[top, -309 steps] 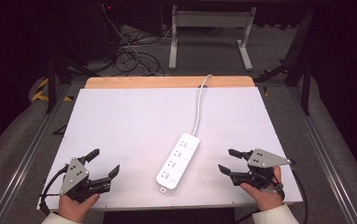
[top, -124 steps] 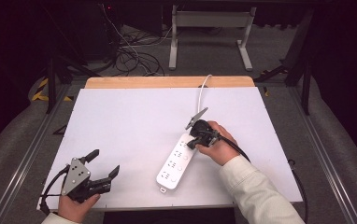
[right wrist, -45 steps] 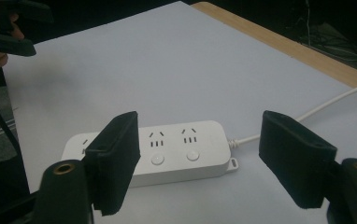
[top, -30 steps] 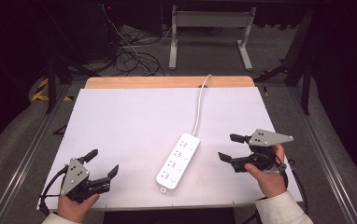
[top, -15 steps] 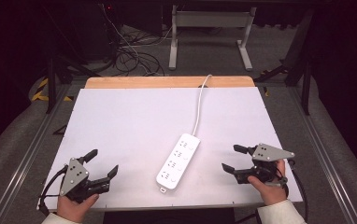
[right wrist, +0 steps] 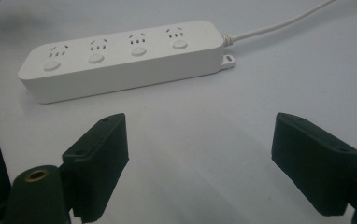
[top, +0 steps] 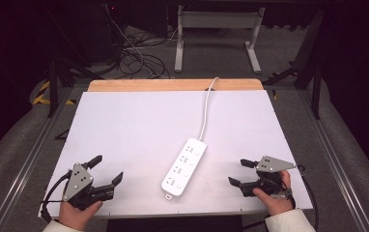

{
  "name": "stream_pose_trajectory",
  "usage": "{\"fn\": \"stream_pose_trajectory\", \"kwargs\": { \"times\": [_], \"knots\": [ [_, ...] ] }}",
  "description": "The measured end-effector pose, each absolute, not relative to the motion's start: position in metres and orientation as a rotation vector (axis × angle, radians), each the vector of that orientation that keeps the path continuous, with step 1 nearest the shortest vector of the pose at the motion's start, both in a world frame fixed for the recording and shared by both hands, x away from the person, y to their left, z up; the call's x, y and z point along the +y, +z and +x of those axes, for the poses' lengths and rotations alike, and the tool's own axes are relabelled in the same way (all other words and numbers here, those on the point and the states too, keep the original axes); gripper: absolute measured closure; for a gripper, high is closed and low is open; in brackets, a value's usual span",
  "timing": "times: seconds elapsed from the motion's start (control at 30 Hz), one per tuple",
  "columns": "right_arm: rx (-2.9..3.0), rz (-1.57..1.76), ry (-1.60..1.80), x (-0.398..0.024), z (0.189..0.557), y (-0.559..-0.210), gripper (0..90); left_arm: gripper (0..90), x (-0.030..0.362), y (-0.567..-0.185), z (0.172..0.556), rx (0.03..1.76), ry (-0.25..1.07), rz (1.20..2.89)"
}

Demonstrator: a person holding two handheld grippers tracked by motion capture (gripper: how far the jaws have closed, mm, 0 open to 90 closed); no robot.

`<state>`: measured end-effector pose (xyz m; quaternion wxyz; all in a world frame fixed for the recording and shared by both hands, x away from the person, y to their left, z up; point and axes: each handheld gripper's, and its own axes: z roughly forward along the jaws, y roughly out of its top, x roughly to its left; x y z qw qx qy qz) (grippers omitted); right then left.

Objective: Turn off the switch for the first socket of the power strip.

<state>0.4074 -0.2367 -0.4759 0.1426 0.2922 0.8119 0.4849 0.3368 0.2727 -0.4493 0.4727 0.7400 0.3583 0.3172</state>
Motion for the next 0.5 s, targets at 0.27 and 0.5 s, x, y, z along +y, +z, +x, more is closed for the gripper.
{"fn": "stream_pose_trajectory", "kwargs": {
  "times": [0.27,0.5],
  "knots": [
    [2.368,0.812,1.347,-0.2283,0.4034,-0.4791,19.4,15.7,0.2745,-0.4510,0.3377,0.890,0.769,1.813],
    [2.329,0.782,1.355,-0.2304,0.4030,-0.4755,20.0,15.6,0.2724,-0.4507,0.3371,0.867,0.789,1.820]
  ]
}}
